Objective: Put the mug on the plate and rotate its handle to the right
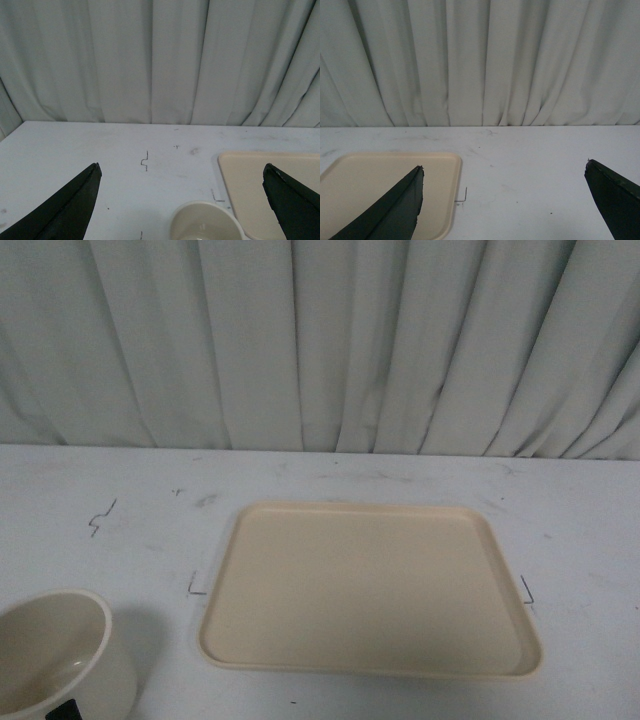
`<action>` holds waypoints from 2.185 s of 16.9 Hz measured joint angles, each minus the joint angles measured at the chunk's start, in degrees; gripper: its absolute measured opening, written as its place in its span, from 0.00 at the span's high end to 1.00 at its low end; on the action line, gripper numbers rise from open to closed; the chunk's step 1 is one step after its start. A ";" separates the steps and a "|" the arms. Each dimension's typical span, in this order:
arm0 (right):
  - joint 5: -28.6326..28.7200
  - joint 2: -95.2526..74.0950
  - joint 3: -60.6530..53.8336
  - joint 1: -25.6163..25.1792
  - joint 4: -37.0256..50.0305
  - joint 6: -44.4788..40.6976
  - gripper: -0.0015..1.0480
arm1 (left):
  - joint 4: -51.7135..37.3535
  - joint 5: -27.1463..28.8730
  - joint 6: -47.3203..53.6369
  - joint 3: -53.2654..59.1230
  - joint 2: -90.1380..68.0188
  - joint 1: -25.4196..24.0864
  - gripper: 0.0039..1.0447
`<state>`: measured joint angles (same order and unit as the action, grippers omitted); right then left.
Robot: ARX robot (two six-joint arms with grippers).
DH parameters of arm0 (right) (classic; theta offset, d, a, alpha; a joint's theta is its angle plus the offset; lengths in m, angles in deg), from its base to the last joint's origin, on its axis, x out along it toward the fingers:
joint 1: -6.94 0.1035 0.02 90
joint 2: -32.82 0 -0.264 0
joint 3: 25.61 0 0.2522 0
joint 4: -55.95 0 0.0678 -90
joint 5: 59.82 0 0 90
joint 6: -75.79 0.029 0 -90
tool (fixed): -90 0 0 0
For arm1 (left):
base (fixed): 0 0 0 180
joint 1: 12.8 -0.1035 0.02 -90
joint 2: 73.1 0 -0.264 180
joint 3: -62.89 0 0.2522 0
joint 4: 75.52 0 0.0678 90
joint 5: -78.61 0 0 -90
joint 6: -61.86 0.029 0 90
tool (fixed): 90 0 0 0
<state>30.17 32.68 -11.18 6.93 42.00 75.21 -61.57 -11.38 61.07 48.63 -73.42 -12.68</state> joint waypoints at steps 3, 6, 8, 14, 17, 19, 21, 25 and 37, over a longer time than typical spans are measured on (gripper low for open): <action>0.00 0.00 0.00 0.00 0.00 0.00 0.06 | 0.00 0.00 0.00 0.00 0.00 0.00 0.06; 0.00 0.00 0.00 0.00 0.00 0.00 0.06 | 2.47 1.66 -0.33 -0.59 -0.55 0.57 0.06; 0.15 0.00 0.00 0.00 0.07 0.11 0.06 | 20.94 18.95 -3.63 -12.85 -21.53 4.94 0.06; 0.00 0.00 0.00 0.00 -0.02 0.13 0.06 | 10.45 6.10 -9.38 -21.44 -61.16 -1.16 0.06; 0.00 0.00 0.00 0.00 -0.02 0.13 0.06 | 9.01 1.38 -10.82 -23.23 -67.30 -2.67 0.06; 0.00 0.00 0.00 0.00 -0.04 0.13 0.06 | 8.96 0.33 -11.02 -23.54 -68.15 -2.75 0.06; 0.00 0.00 0.00 0.00 -0.02 0.13 0.06 | 8.09 -0.09 -11.06 -24.57 -69.88 -2.51 0.06; 0.00 0.00 0.00 0.00 -0.02 0.13 0.06 | 2.60 1.73 -10.75 -26.86 -78.01 1.27 0.06; 0.02 0.00 0.00 0.00 -0.02 0.13 0.06 | 0.11 5.16 -8.31 -28.83 -85.99 2.97 0.93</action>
<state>30.19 32.68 -11.18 6.93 41.98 75.34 -61.46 -6.22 52.76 19.80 -159.40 -9.71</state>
